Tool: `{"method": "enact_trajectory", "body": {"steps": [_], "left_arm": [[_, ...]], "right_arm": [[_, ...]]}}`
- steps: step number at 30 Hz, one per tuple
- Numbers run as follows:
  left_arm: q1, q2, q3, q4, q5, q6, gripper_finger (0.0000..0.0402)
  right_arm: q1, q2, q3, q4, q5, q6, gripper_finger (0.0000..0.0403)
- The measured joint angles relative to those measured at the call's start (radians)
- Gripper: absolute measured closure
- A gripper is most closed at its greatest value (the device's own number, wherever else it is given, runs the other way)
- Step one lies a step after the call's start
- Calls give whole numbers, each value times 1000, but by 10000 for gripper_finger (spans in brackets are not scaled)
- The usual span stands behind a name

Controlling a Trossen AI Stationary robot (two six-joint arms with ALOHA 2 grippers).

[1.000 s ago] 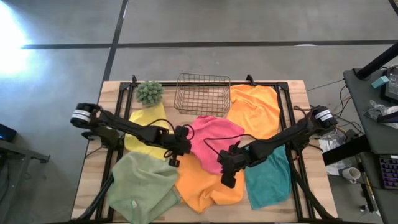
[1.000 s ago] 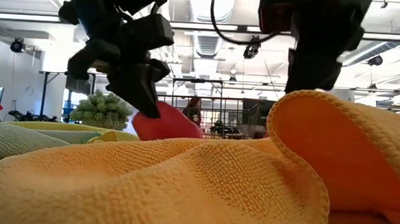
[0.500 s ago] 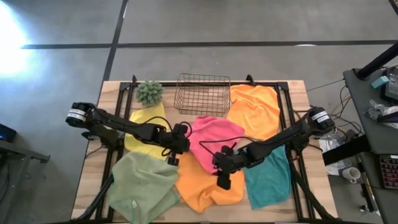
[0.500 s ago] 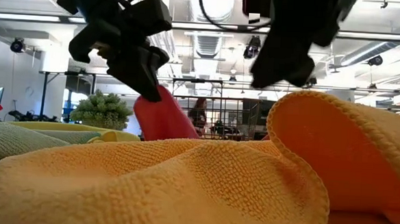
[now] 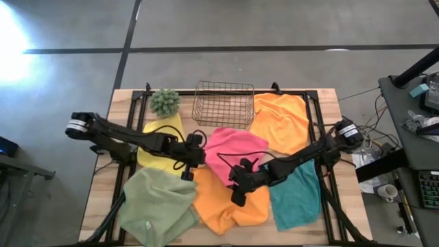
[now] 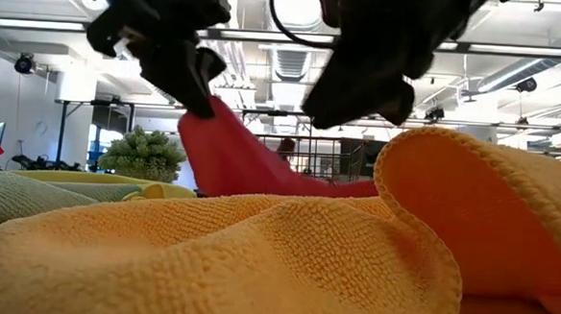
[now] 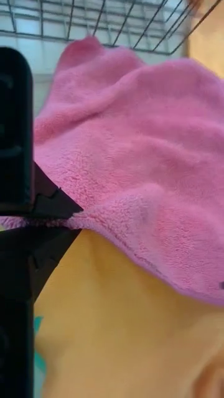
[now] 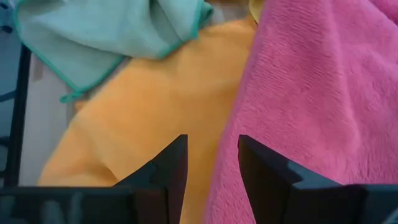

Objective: Fold microfiber towels
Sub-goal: Fold the pink microfiber towel

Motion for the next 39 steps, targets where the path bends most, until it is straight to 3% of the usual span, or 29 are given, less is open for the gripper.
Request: {"method": "enact_trajectory", "body": {"steps": [6,23,33,39], "left_arm": [[0,-49,10,-11,1,-19,401],[0,-52,27,-37,0,-16,401],[0,-52,27,-69,0,-10,401],[0,-52,27,-72,-1,13,401]], "right_arm": [[0,56,68,-35,22,-60,271],[40,246,380,-518,52,-15,271],[83,279,409,-703,79,143,274],[88,270,409,-703,96,163,321]]}}
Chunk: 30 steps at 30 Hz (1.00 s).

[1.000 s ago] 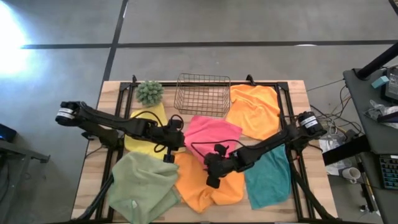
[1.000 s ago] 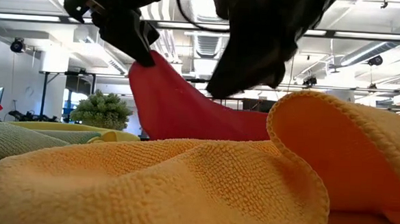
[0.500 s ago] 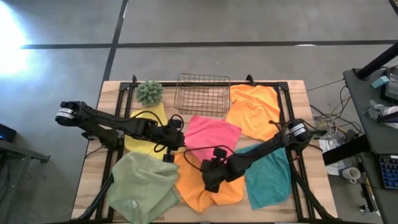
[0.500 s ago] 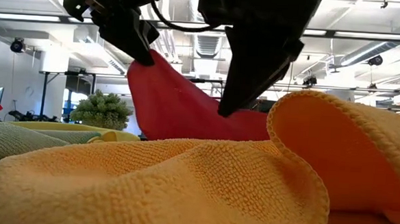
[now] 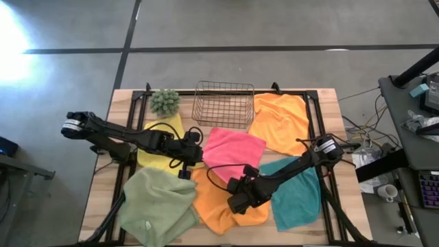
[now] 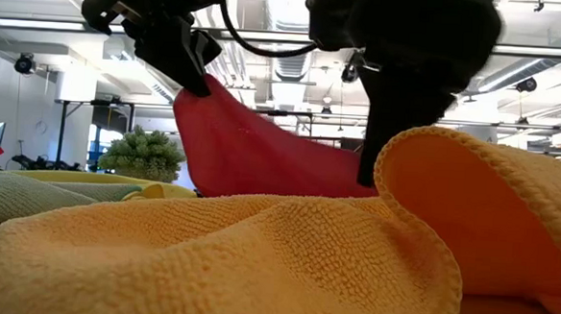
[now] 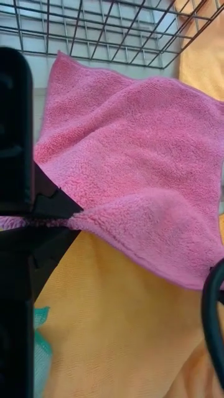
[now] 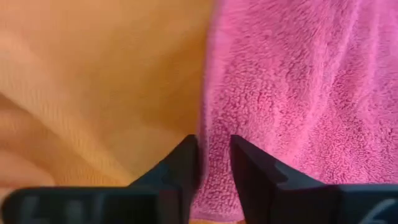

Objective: Fold microfiber towels
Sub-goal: Fold the pink microfiber towel

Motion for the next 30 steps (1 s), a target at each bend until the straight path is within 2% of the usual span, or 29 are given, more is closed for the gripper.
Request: {"method": "enact_trajectory", "body": {"steps": [5,11,18,22,30], "left_arm": [[0,0,0,-10,4,2,401],[-1,-6,7,-39,19,3,401],[-1,-8,137,-219,67,51,401],[-1,-7,215,-294,68,82,401],[-1,-5,338,-366,68,157,401]], "right_arm": [[0,-22,0,-7,0,13,387],[0,-64,0,-12,-1,28,394],[-6,-173,0,-39,3,32,394],[-8,-263,0,-122,85,58,394],[-30,-436,-1,-225,178,39,394]]}}
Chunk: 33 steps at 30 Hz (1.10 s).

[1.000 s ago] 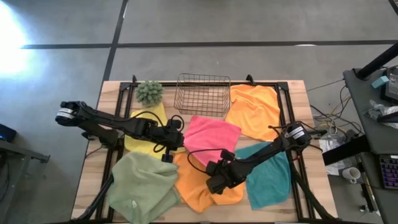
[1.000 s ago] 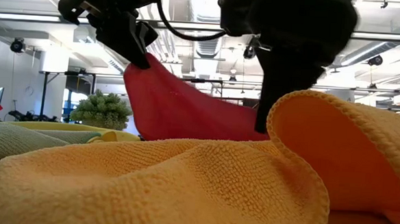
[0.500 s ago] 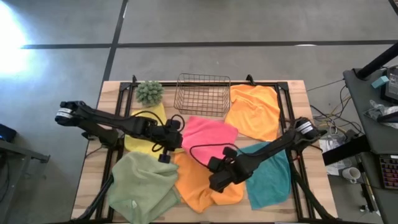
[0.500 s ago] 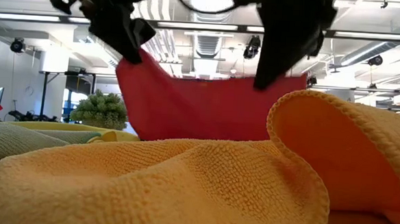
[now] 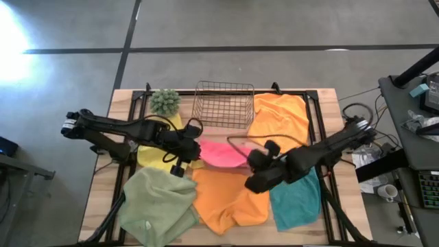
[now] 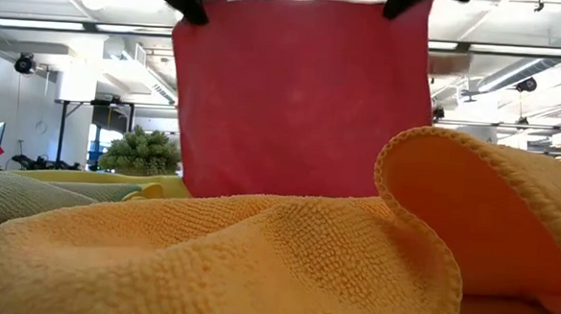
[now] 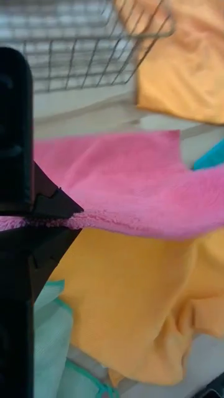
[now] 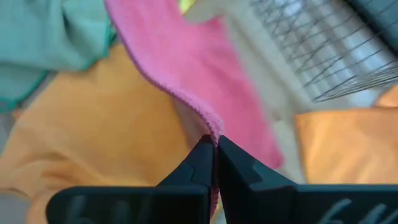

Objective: Fold microfiber towels
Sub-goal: Fold the pink microfiber towel

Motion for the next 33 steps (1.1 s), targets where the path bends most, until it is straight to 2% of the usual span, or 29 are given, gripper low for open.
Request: {"method": "enact_trajectory", "body": {"steps": [6,10,12,15,18,21,24,28,33], "left_arm": [[15,-1,88,-11,-3,73,401],[70,2,111,12,-29,77,401],[100,13,112,36,-46,75,401],[138,24,111,56,-147,93,401],[186,32,129,79,-221,126,401],[214,38,171,97,-222,118,401],[212,32,196,44,-206,73,401],[190,32,191,-4,-116,-23,401],[140,56,130,-39,-25,-151,402]], "right_arm": [[-57,-104,0,-76,35,-122,395],[-118,-153,0,-103,63,-230,395],[-142,-166,0,-103,137,-285,395],[-166,-176,0,-101,273,-392,395],[-196,-186,-1,-88,312,-482,395],[-209,-199,-1,-86,315,-506,395],[-204,-209,-1,-85,297,-506,395],[-170,-206,-1,-85,211,-461,395],[-123,-167,-12,-97,87,-319,395]]}}
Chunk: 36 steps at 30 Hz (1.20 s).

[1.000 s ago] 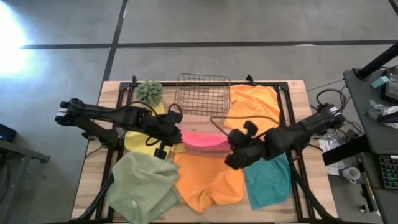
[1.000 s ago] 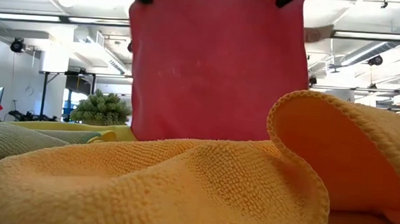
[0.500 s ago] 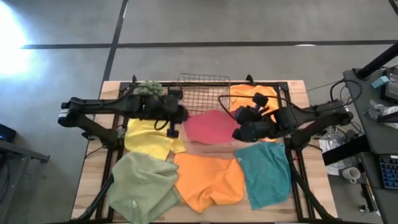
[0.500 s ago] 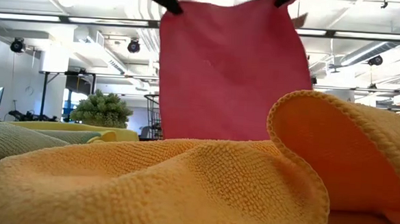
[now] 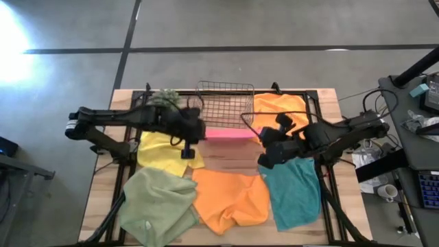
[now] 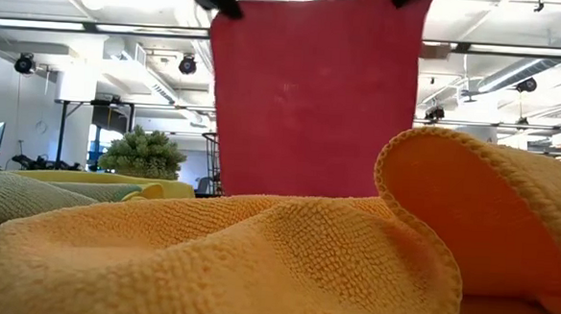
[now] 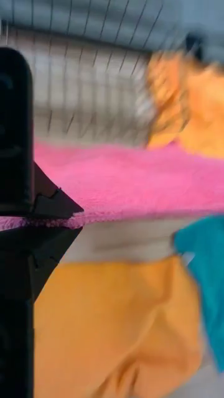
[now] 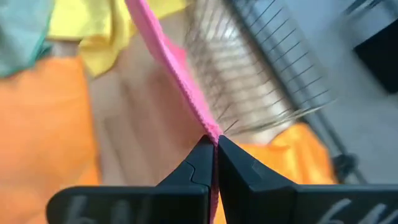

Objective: Fold microfiber towels
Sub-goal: Fold the pink microfiber towel

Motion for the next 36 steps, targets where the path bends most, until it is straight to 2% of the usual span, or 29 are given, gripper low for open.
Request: {"method": "enact_trajectory", "body": {"steps": [8,11,14,19,24,32,36], "left_arm": [[-87,47,-107,5,167,-230,402],[-123,61,-116,11,190,-285,401],[-150,90,-125,15,196,-343,401],[-169,149,-173,101,154,-378,401],[-151,220,-174,107,86,-372,401],[-92,253,-171,94,-3,-369,401],[-49,252,-173,68,-13,-369,401]], "right_arm": [[72,93,-56,15,-197,239,395],[108,131,-68,41,-265,299,395],[142,179,-68,50,-275,343,395],[144,268,-69,16,-275,351,395],[112,338,-80,-40,-263,351,395],[43,334,-171,-4,-236,343,395],[6,314,-229,105,-241,269,395]]}}
